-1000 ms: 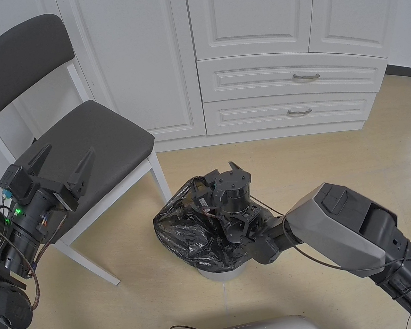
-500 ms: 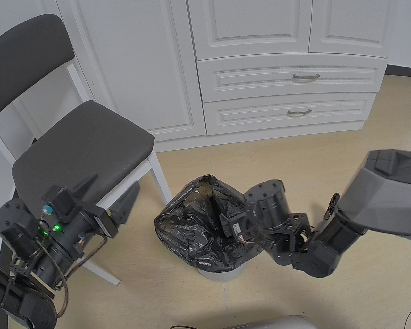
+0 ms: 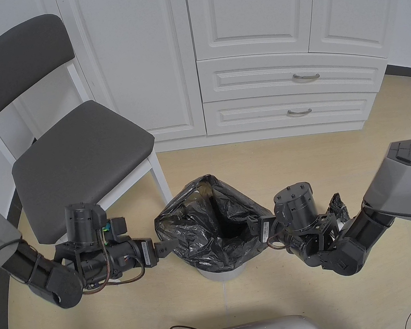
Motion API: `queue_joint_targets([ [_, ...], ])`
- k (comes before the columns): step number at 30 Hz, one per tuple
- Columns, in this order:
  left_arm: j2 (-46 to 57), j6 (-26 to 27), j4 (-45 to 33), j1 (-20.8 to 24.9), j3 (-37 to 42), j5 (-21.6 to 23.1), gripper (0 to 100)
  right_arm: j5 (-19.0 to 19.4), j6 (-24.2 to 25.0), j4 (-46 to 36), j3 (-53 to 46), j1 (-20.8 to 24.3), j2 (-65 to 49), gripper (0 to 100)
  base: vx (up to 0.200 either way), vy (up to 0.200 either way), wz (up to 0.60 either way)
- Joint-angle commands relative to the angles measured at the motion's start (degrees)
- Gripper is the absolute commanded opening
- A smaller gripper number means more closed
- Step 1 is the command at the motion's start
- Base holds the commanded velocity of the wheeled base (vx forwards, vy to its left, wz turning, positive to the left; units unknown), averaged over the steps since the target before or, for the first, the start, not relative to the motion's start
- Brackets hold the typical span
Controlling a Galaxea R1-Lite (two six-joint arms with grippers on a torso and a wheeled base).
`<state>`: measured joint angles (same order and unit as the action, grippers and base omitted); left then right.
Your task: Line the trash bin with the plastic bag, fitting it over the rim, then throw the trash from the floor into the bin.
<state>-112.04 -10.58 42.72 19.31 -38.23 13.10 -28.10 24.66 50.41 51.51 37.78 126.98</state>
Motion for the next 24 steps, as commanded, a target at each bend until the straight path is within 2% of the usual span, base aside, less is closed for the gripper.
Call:
queue_joint_targets([
  [1, -8.63, -5.24, -5.45, 0.82, -10.64, -5.37, 100, 0.33, 1.71, 0.22, 3.78, -3.15, 8.11, 100, 0.000, 0.000, 0.00],
  [3, -10.21, -6.21, -5.36, 0.73, -12.04, -7.22, 100, 0.33, 1.71, 0.30, 4.83, -3.85, 9.52, 100, 0.000, 0.000, 0.00],
  [4, -12.06, -8.58, -5.45, 0.64, -14.68, -10.12, 100, 0.33, 1.88, 0.39, 6.33, -4.82, 11.54, 100, 0.000, 0.000, 0.00],
  [7, -14.87, -12.01, -5.98, 0.29, -18.64, -13.81, 100, -0.11, 2.41, 0.39, 9.14, -5.87, 14.18, 100, 0.000, 0.000, 0.00],
  [16, -16.36, -13.06, -5.45, -0.24, -19.69, -13.63, 100, -0.64, 5.75, 1.36, 16.35, -8.07, 18.22, 100, 0.000, 0.000, 0.00],
  [20, -17.59, -13.41, -5.63, -0.33, -21.10, -14.16, 100, -0.73, 5.75, 3.03, 17.05, -9.04, 19.45, 100, 0.000, 0.000, 0.00],
  [24, -19.26, -17.19, -5.71, -0.33, -24.00, -14.42, 100, -0.73, 5.57, 6.81, 18.46, -9.83, 21.82, 100, 0.000, 0.000, 0.00],
])
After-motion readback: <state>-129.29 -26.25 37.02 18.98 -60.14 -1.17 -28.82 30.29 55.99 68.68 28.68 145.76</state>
